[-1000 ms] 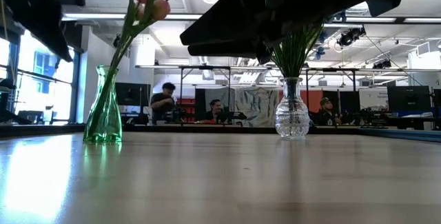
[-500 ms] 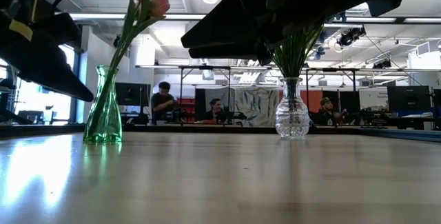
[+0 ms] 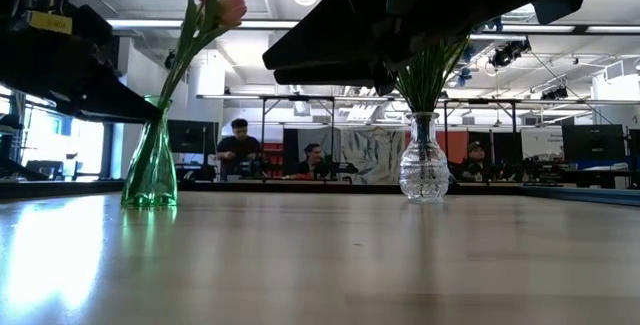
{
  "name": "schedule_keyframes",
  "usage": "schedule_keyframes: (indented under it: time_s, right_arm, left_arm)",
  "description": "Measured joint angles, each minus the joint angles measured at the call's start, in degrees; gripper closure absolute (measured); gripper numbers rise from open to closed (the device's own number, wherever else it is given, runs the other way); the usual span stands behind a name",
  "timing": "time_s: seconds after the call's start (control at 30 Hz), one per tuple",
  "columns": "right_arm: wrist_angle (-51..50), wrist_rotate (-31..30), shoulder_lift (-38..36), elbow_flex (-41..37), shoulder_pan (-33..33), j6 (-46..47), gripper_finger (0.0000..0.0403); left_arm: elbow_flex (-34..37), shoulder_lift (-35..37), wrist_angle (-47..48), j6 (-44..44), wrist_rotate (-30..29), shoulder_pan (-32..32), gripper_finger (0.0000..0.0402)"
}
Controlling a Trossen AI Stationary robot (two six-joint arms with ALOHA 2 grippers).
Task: Sort flowers into vase by color
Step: Move the green vase to the top left of the table
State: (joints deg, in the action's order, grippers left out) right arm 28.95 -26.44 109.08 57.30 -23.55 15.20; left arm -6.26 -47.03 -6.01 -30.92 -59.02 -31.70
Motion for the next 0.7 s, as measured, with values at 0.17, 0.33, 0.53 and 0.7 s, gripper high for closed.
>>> schedule_keyframes:
  time_s: [0.17, 0.33, 0.53, 0.7]
  right_arm:
    - [0.02, 0.00, 0.00, 0.00, -0.01, 0.00, 0.0273]
    - [0.02, 0.00, 0.00, 0.00, -0.01, -0.13, 0.0273]
    - [0.02, 0.00, 0.00, 0.00, 0.02, -0.20, 0.0273]
    - [0.02, 0.00, 0.00, 0.00, 0.17, -0.20, 0.0273]
  left_arm:
    - [0.00, 0.00, 0.00, -0.28, 0.16, 1.47, 0.0263]
    - [-0.02, 0.00, -0.30, 0.60, 1.39, 3.77, 0.0323]
    - [-0.07, 0.02, -0.76, 2.21, 2.82, 8.18, 0.0335]
    - [-0.07, 0.00, -2.26, 7.44, 2.93, 14.14, 0.0335]
